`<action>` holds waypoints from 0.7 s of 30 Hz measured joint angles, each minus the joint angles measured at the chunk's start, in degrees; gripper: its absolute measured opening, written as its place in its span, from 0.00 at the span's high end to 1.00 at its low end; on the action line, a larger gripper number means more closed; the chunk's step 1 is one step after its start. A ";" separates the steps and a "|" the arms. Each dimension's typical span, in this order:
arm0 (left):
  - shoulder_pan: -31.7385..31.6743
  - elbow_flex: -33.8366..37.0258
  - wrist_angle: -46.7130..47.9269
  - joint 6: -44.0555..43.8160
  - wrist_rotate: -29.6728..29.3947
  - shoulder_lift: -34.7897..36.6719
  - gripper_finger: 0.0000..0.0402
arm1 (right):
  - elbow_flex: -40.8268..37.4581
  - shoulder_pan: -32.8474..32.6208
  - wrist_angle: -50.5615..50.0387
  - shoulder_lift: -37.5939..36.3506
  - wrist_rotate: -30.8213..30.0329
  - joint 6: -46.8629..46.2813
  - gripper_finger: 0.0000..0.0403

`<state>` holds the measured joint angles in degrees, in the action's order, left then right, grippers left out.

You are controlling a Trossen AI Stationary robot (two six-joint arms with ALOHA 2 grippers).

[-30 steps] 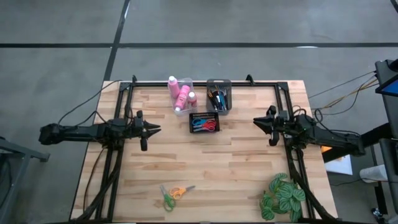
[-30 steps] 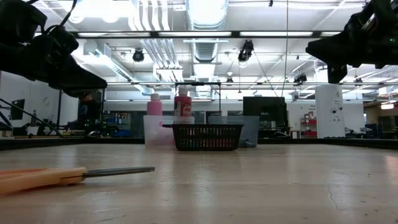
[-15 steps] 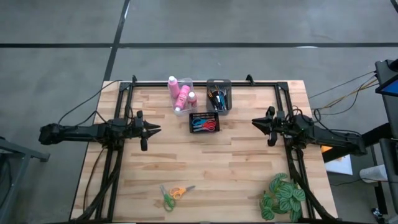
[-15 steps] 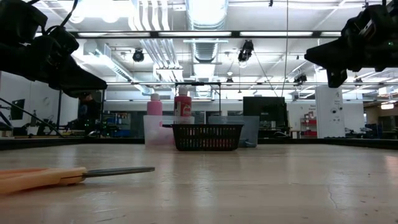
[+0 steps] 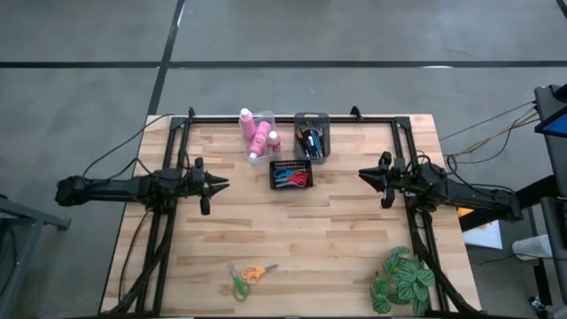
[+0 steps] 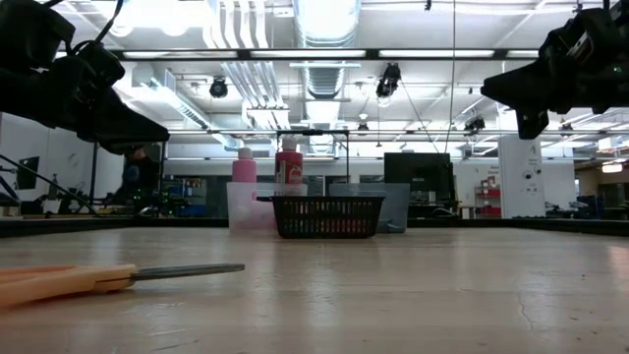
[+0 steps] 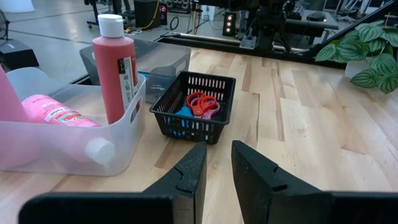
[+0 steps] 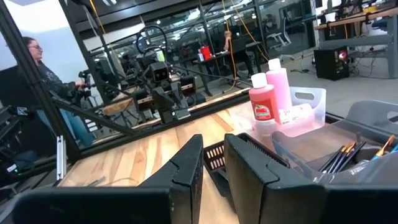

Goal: Pick & Place Paint Supplies
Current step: Put the yellow scissors into the black bin

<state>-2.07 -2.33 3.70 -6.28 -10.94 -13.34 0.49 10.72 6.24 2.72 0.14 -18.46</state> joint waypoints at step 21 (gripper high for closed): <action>0.11 -9.25 4.16 -39.94 4.44 -1.78 0.80 | 0.00 0.00 0.00 0.00 -0.02 0.00 0.84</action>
<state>-1.96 -11.58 7.86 -46.22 -6.50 -15.12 0.49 10.72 6.24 2.72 0.12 -18.46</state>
